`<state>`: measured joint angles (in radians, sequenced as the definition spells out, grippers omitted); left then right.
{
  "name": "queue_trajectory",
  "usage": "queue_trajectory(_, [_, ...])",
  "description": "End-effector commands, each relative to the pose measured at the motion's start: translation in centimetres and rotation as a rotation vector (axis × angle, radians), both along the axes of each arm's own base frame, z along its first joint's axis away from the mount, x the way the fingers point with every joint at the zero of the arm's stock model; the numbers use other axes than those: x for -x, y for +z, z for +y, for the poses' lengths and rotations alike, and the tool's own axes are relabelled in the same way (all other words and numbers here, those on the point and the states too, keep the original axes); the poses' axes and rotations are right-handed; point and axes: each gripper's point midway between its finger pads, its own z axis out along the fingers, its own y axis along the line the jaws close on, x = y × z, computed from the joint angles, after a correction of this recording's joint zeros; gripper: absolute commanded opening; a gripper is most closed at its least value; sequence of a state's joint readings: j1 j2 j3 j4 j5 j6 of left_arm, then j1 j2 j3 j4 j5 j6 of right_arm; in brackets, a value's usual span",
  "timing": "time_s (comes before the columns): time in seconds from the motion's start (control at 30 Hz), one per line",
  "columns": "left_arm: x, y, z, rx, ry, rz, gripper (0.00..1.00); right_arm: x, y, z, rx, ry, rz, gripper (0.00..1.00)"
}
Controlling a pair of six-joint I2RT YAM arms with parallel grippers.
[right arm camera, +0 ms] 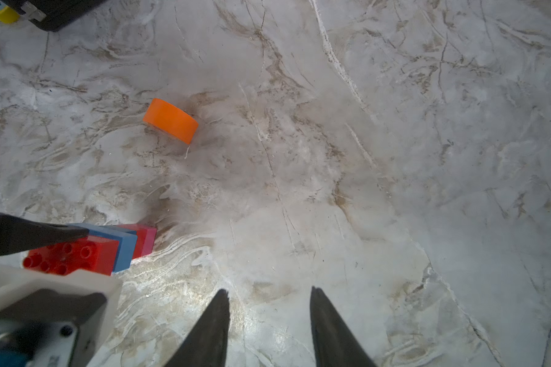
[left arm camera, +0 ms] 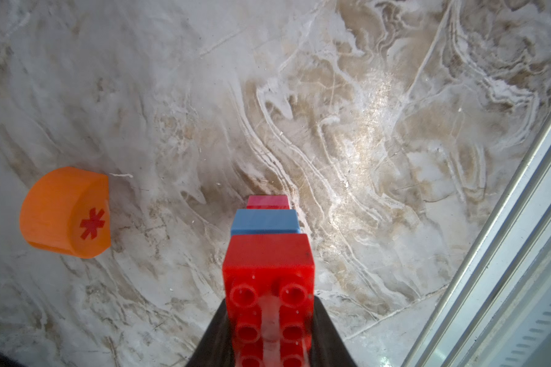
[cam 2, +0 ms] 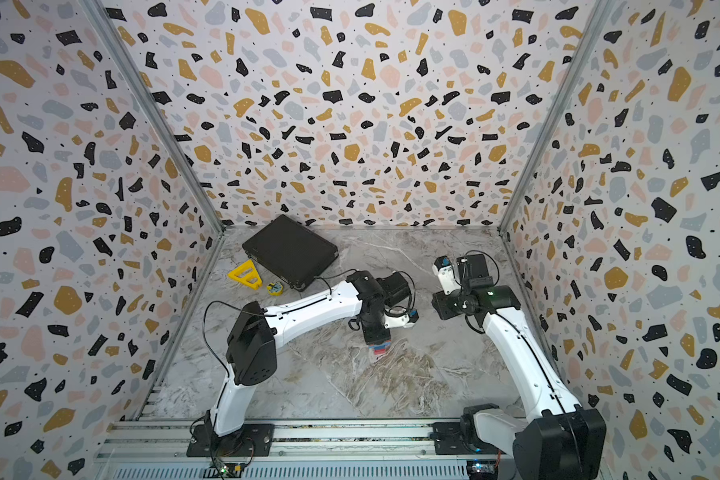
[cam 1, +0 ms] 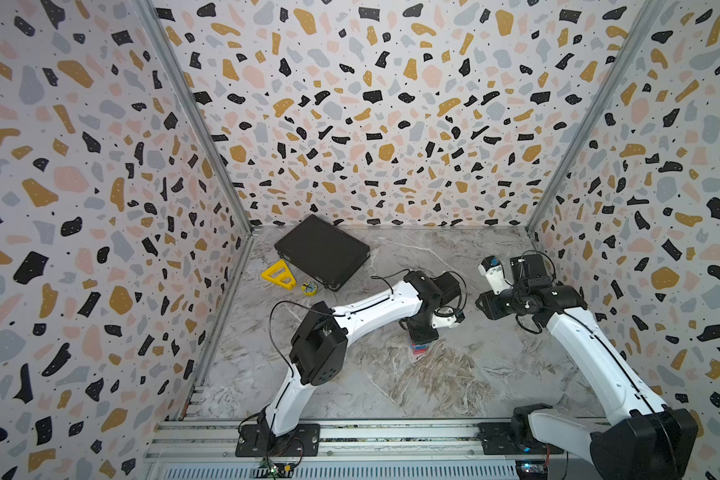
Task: Assemble an ice cream with lego
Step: Assemble the lego brick with the lego brick.
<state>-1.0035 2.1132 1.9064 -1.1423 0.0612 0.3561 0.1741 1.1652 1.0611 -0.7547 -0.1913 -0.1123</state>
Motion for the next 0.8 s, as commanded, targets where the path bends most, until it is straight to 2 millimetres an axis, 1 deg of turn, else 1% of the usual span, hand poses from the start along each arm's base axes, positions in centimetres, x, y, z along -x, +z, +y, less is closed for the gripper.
queue_trajectory(0.0, [-0.4, -0.4, 0.2, -0.017, -0.006, -0.003, 0.19, 0.1, -0.1, 0.0, -0.011, -0.005, 0.008, 0.45])
queue_trajectory(0.2, [-0.6, 0.8, 0.0, 0.007, -0.013, -0.022, 0.19, 0.1, -0.1, 0.1, -0.012, -0.004, 0.010, 0.45])
queue_trajectory(0.37, [-0.7, 0.8, 0.1, 0.008, -0.016, -0.029, 0.19, 0.1, -0.1, 0.1, -0.013, -0.002, 0.010, 0.45])
queue_trajectory(0.67, [-0.8, 1.8, 0.0, 0.028, -0.018, -0.046, 0.19, 0.0, -0.2, 0.1, -0.014, -0.002, 0.013, 0.45])
queue_trajectory(0.77, [-0.7, 1.8, -0.1, 0.033, -0.019, -0.039, 0.19, 0.0, -0.1, 0.2, -0.015, 0.000, 0.012, 0.45])
